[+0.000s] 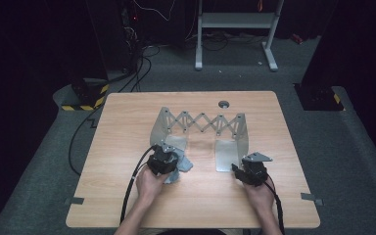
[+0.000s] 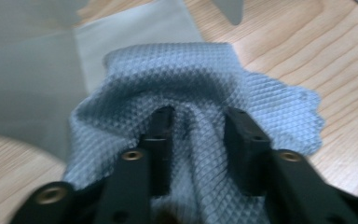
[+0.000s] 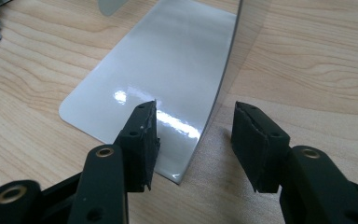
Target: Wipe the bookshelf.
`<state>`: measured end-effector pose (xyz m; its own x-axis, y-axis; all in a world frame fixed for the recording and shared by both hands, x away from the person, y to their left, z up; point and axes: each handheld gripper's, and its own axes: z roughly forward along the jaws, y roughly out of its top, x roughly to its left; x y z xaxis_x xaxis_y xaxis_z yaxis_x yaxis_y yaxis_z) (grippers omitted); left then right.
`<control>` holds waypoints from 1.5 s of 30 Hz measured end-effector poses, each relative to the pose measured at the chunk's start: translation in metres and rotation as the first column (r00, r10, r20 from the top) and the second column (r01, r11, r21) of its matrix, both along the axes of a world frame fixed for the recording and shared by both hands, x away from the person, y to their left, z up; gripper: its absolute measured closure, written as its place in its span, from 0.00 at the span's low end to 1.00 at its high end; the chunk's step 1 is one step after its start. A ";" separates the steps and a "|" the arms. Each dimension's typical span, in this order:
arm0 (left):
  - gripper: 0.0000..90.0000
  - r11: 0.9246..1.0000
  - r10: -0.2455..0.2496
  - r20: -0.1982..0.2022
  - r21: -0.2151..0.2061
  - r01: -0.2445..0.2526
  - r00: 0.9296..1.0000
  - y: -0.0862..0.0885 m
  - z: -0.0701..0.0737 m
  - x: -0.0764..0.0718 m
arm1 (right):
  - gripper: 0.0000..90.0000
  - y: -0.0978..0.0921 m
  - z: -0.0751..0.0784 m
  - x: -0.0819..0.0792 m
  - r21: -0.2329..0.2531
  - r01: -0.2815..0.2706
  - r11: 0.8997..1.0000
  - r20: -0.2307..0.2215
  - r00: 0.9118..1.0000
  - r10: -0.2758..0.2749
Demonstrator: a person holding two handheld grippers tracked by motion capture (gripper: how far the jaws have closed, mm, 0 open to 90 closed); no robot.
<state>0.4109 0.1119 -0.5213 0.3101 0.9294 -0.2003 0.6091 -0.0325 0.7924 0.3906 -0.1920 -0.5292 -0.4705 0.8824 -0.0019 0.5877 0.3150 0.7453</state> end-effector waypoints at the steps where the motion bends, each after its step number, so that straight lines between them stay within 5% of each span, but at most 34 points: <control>1: 0.77 1.000 -0.004 -0.004 0.008 0.004 1.000 -0.002 0.000 0.002 | 0.57 0.000 0.000 0.000 0.000 0.000 1.000 0.000 1.000 0.000; 7: 0.92 1.000 -0.003 0.001 0.011 0.003 1.000 -0.012 0.001 0.011 | 0.57 0.000 0.000 0.000 0.001 -0.001 1.000 0.000 1.000 0.001; 15: 0.93 1.000 0.022 0.009 -0.018 -0.022 1.000 -0.012 0.001 0.020 | 0.57 0.000 0.000 0.000 0.003 0.000 1.000 -0.001 1.000 0.000; 21: 0.61 1.000 0.020 0.025 0.020 -0.021 0.999 -0.013 0.006 0.006 | 0.57 0.000 0.000 0.000 0.002 -0.002 1.000 -0.001 1.000 0.002; 27: 0.54 0.999 0.053 0.007 0.004 -0.053 0.999 -0.002 0.009 -0.004 | 0.57 0.000 0.000 0.000 0.001 -0.002 1.000 0.001 1.000 0.002; 32: 0.60 0.998 0.056 -0.035 -0.016 -0.057 0.998 -0.001 0.002 0.005 | 0.57 0.000 0.000 0.000 0.000 -0.003 1.000 0.000 1.000 0.003; 40: 0.93 1.000 0.025 -0.039 -0.005 -0.025 0.999 -0.009 0.003 0.015 | 0.57 0.001 0.000 0.000 0.003 0.000 1.000 0.001 1.000 0.000; 45: 0.95 0.999 0.024 -0.030 -0.041 -0.025 0.999 -0.014 0.003 0.017 | 0.57 0.000 0.000 0.000 0.002 -0.002 1.000 0.001 1.000 0.002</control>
<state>0.4277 0.0979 -0.5185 0.2810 0.9274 -0.2471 0.6327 0.0146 0.7743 0.3905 -0.1916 -0.5293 -0.4723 0.8814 -0.0004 0.5866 0.3146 0.7462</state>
